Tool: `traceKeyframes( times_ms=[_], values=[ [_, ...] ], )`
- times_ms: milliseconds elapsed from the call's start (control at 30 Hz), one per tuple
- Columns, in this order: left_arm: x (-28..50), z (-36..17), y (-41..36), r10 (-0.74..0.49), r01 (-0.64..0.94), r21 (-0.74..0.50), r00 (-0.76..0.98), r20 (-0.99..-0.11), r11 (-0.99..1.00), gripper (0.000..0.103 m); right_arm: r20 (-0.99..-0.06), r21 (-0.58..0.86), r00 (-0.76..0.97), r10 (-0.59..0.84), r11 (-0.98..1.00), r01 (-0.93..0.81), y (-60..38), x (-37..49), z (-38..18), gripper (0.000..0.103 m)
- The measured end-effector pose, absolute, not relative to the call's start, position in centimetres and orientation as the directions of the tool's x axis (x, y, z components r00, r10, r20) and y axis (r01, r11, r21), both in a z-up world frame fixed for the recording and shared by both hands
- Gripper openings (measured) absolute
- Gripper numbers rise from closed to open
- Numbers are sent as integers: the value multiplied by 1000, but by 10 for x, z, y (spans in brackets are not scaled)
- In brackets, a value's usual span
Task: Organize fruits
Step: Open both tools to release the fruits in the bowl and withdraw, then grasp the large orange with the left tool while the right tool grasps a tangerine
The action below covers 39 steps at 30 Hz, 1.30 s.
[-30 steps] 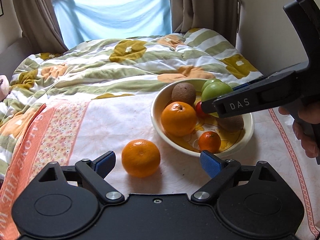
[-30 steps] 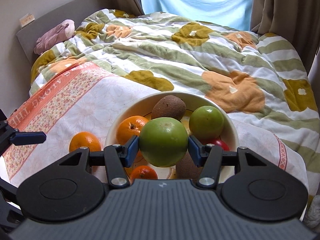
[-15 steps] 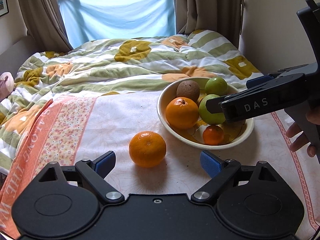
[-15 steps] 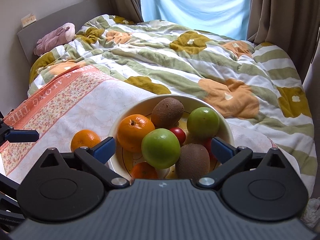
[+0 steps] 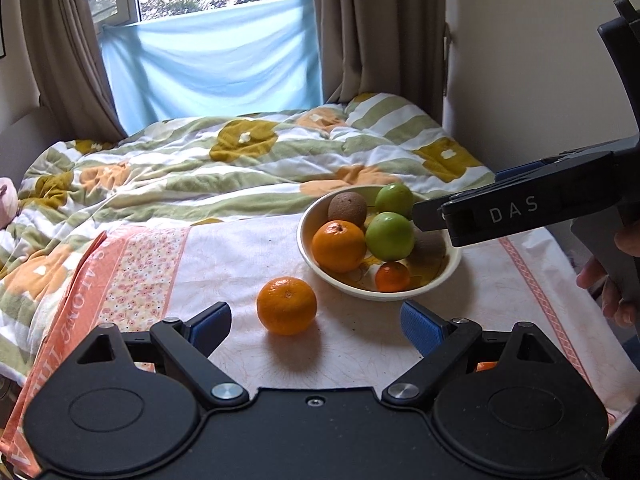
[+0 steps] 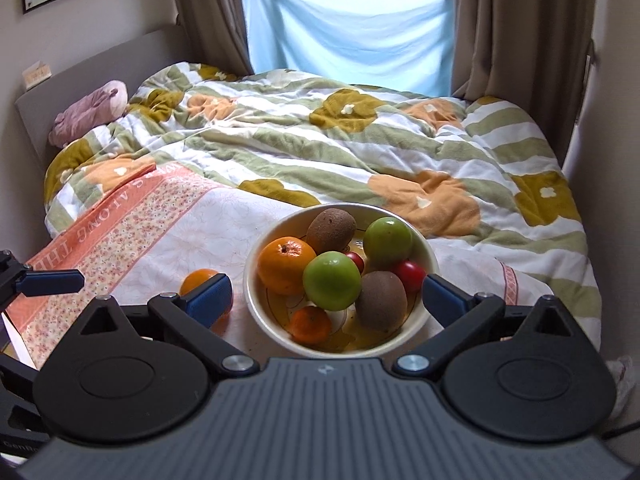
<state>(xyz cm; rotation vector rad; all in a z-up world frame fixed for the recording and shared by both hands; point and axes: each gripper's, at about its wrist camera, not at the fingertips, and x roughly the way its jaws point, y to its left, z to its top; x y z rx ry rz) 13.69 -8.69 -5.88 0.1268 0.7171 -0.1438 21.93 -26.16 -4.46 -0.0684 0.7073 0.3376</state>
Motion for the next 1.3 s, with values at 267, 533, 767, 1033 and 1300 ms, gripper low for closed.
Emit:
traceKeyframes(
  times_ms=[267,533,767,1033,1300],
  values=[
    [111,-44,-72,-144,235,65,767,-625,970,94,-651,50,730,210,971,-235,-255,171,-30,103],
    [108,-37,-46,-169,280,95,782,-600,955,96,-670,61,729,140,989,-134,-246,128,-32,103],
    [122,-51,-32,-195,328,122,778,-598,937,97,-681,9,731,40,999,-46,-231,105,-51,103],
    [152,-89,-26,-224,395,145,745,-629,907,97,-706,43,708,-24,996,77,-229,102,-91,103],
    [196,-127,-35,-242,446,165,718,-652,880,96,-728,30,683,-55,993,112,-225,114,-128,103]
  ],
)
